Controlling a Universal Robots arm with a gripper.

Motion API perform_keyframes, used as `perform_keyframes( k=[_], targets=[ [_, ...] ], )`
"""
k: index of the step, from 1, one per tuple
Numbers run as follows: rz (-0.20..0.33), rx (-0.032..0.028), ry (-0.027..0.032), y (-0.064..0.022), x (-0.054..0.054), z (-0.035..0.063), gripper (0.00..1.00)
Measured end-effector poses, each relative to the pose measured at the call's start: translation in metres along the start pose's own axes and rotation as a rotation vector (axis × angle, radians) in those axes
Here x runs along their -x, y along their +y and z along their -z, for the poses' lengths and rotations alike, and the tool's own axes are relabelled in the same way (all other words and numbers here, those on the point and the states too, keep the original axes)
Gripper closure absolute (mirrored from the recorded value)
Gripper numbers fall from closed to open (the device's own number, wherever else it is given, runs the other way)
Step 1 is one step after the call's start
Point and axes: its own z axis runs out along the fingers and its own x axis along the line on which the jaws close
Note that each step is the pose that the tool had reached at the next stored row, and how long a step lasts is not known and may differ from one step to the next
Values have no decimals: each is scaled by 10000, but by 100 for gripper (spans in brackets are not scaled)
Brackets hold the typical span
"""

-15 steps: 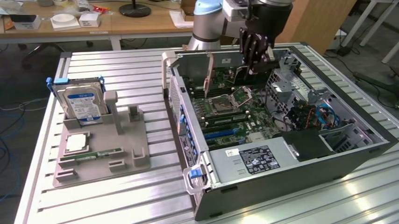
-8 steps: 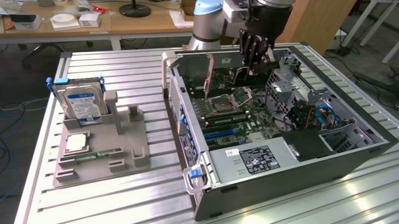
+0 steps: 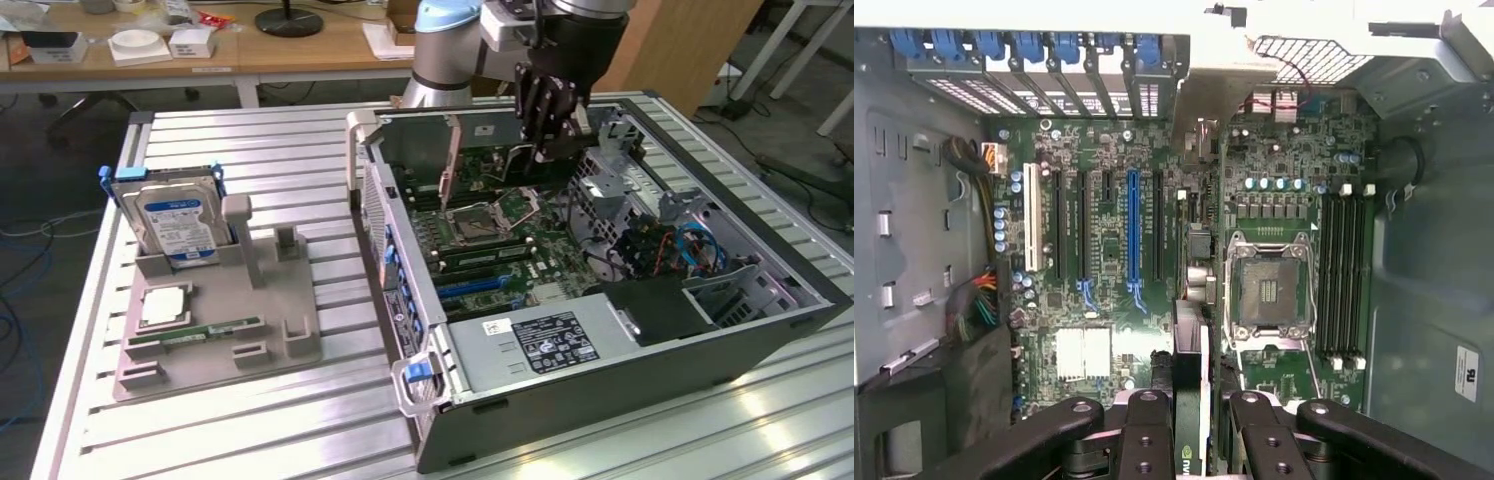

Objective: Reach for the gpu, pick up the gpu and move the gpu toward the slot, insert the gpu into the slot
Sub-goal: 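Insert the gpu into the slot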

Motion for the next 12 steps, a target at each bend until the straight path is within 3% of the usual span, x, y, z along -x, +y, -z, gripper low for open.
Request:
perform_keyframes(
  k=[12],
  targets=[
    [-3,-1,4,3,-7,-184,73]
  ],
)
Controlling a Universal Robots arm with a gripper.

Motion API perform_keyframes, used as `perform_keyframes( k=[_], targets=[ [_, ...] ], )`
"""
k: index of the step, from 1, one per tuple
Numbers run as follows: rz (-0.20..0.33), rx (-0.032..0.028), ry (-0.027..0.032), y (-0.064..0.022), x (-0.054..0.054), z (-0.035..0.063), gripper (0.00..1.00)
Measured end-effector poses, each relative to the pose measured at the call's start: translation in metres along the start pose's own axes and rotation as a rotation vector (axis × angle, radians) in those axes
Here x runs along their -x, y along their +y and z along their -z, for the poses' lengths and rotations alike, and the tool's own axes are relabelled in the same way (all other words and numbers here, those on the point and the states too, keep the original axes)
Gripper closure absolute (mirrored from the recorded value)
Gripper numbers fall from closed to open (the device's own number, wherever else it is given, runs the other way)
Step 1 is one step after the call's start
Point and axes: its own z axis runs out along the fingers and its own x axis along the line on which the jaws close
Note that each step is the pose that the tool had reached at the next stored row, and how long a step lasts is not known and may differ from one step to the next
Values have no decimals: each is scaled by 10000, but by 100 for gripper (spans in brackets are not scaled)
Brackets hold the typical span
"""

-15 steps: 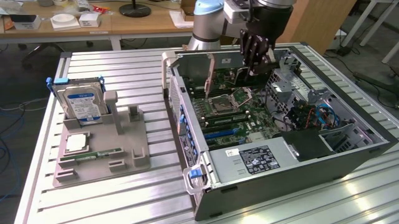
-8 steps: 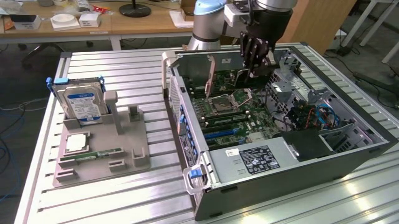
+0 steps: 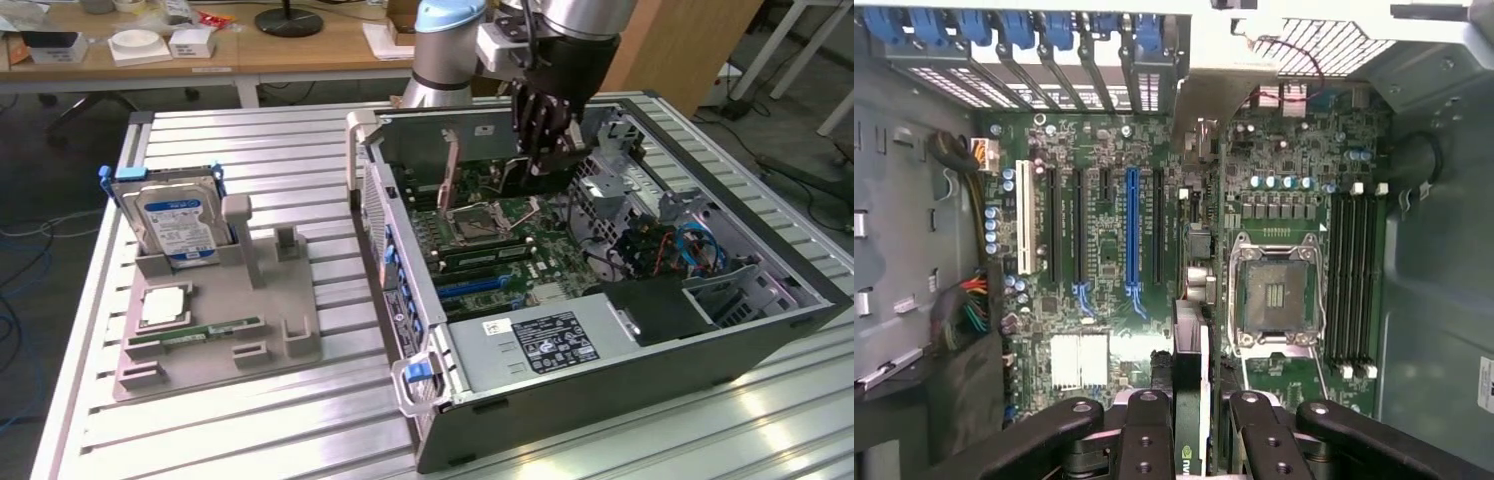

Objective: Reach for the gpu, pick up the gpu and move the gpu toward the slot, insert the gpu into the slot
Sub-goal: 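Insert the gpu into the slot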

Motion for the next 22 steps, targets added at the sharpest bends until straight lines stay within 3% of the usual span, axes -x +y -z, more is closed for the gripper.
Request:
perform_keyframes(
  k=[13,22],
  targets=[
    [2,9,-20,1,-9,-181,73],
    [38,22,-22,69,-26,-250,73]
  ],
)
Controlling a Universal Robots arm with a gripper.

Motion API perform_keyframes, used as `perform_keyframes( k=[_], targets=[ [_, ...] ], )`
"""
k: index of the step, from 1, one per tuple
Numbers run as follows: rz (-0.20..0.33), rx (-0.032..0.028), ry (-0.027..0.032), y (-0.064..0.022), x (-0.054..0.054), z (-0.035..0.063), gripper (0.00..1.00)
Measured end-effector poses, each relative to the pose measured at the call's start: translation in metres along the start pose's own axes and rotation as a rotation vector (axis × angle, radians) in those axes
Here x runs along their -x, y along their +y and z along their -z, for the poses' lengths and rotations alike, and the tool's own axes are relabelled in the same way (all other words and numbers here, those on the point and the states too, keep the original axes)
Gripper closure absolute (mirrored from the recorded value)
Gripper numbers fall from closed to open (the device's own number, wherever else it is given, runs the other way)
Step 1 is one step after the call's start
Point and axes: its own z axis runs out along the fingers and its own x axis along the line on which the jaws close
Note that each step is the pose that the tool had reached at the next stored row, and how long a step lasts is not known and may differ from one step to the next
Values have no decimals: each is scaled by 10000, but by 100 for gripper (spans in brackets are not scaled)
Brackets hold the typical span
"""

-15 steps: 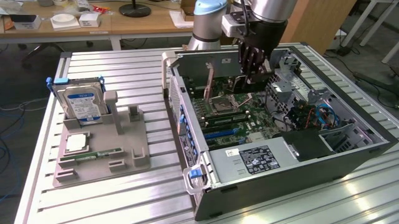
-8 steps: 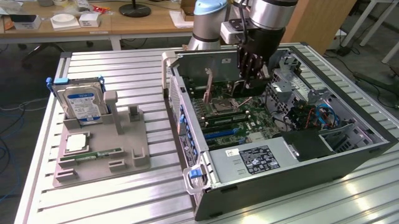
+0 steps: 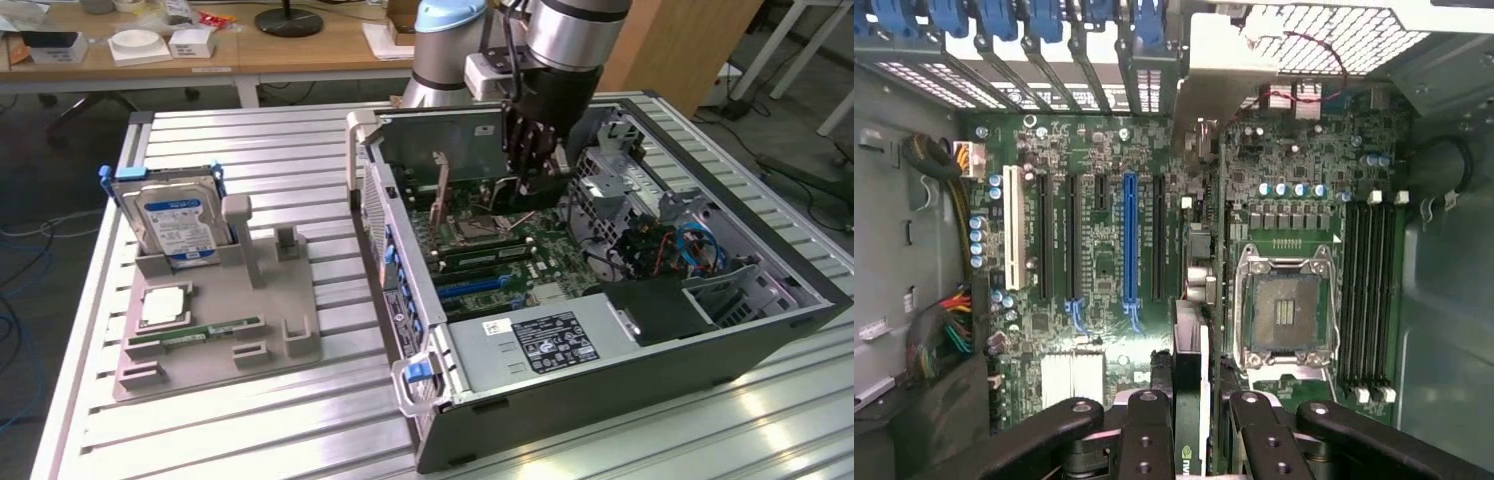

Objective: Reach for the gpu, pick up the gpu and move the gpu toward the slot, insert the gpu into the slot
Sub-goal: 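Insert the gpu into the slot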

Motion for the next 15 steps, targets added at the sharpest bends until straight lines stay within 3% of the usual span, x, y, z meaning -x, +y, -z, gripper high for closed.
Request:
perform_keyframes(
  k=[6,10,15],
  targets=[
    [35,1,0,0,-135,-16,73],
    [42,1,41,9,-158,-61,73],
    [6,1,77,139,-162,-146,73]
  ],
)
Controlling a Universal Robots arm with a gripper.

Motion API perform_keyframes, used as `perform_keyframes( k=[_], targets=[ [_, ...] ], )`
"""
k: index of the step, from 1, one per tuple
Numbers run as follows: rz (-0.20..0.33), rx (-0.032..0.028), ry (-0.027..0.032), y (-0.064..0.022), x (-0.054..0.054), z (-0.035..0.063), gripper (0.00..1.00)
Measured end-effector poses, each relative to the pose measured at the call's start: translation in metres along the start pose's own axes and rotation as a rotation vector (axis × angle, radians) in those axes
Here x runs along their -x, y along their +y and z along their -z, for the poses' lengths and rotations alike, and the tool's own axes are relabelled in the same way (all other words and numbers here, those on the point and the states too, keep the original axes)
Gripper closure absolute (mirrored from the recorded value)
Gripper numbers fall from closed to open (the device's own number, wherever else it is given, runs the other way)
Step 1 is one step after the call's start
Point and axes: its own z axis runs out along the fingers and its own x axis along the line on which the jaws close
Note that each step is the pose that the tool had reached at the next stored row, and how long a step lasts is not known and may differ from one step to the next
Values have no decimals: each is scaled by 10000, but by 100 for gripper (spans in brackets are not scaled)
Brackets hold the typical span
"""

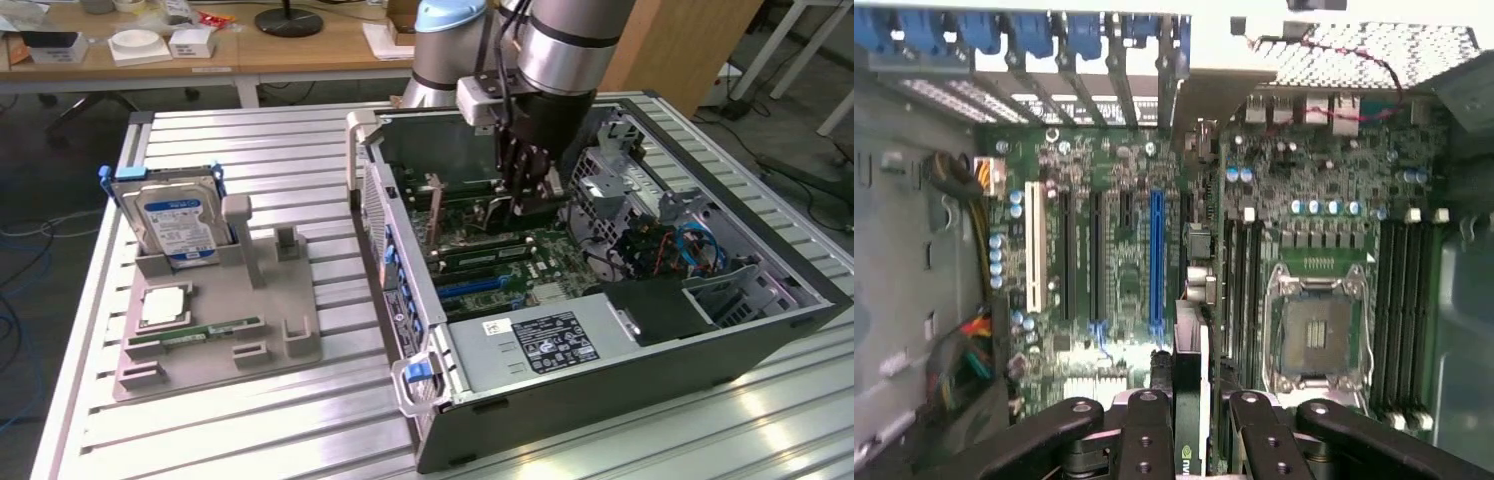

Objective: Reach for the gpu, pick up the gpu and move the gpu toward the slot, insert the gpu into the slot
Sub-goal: 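Insert the gpu into the slot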

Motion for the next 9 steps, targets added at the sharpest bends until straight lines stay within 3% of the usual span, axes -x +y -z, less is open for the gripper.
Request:
perform_keyframes(
  k=[4,9],
  targets=[
    [-9,0,2,7,-31,-59,73],
    [-14,-1,0,7,-150,-78,73]
  ],
)
